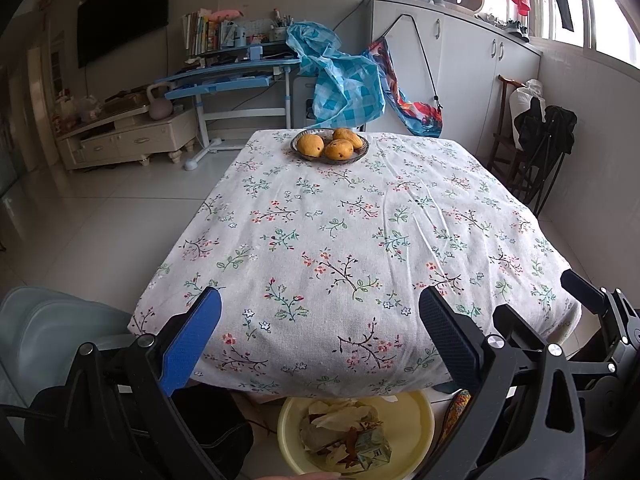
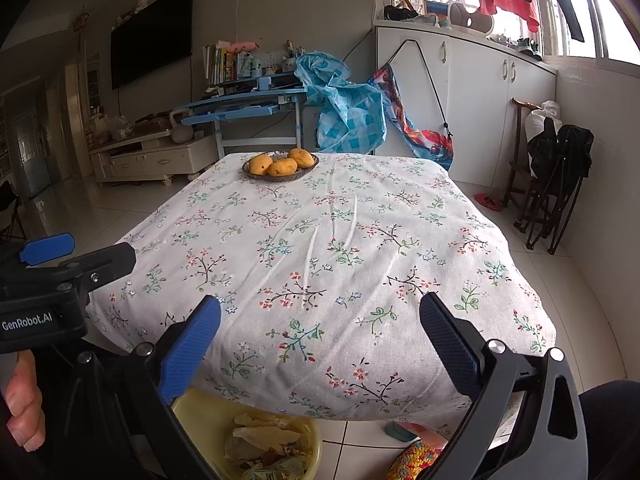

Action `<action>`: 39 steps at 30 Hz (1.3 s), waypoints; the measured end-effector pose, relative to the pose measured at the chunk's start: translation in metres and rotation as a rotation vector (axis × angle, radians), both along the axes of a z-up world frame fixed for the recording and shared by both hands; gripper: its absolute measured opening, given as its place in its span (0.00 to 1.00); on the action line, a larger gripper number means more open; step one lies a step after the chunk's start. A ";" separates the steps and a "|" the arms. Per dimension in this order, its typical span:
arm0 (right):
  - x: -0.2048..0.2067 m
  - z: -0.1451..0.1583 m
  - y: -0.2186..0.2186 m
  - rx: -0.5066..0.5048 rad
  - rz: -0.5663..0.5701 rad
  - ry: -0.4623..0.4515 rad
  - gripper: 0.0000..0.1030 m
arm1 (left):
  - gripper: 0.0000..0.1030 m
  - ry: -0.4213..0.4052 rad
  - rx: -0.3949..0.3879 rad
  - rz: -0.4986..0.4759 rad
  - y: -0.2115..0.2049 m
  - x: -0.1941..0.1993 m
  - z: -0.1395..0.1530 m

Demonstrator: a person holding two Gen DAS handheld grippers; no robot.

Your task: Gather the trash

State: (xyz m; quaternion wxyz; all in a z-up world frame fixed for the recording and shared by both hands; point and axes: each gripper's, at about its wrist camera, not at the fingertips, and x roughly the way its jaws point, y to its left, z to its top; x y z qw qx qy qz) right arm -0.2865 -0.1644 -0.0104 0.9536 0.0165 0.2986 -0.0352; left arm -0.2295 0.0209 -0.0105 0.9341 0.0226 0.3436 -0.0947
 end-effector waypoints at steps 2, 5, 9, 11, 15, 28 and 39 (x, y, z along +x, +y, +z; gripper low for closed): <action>0.000 0.000 0.000 0.001 0.001 0.001 0.93 | 0.93 -0.001 -0.001 0.000 0.000 0.000 0.000; 0.001 -0.001 0.001 -0.001 0.002 0.001 0.93 | 0.93 -0.001 -0.001 0.001 0.001 0.000 0.000; 0.001 -0.001 0.002 -0.001 0.002 0.001 0.93 | 0.93 -0.001 -0.001 0.001 0.000 0.000 0.000; 0.001 -0.001 0.002 -0.002 0.002 0.001 0.93 | 0.93 -0.001 -0.001 0.001 0.001 0.000 0.000; 0.001 -0.001 0.002 -0.002 0.003 0.003 0.93 | 0.93 -0.002 0.000 0.002 0.000 0.000 0.000; 0.003 0.000 0.005 -0.006 0.017 0.013 0.93 | 0.93 -0.043 0.000 0.002 0.007 0.001 0.010; 0.073 0.015 -0.020 -0.069 0.046 0.058 0.93 | 0.93 0.018 0.052 0.064 0.008 0.071 0.034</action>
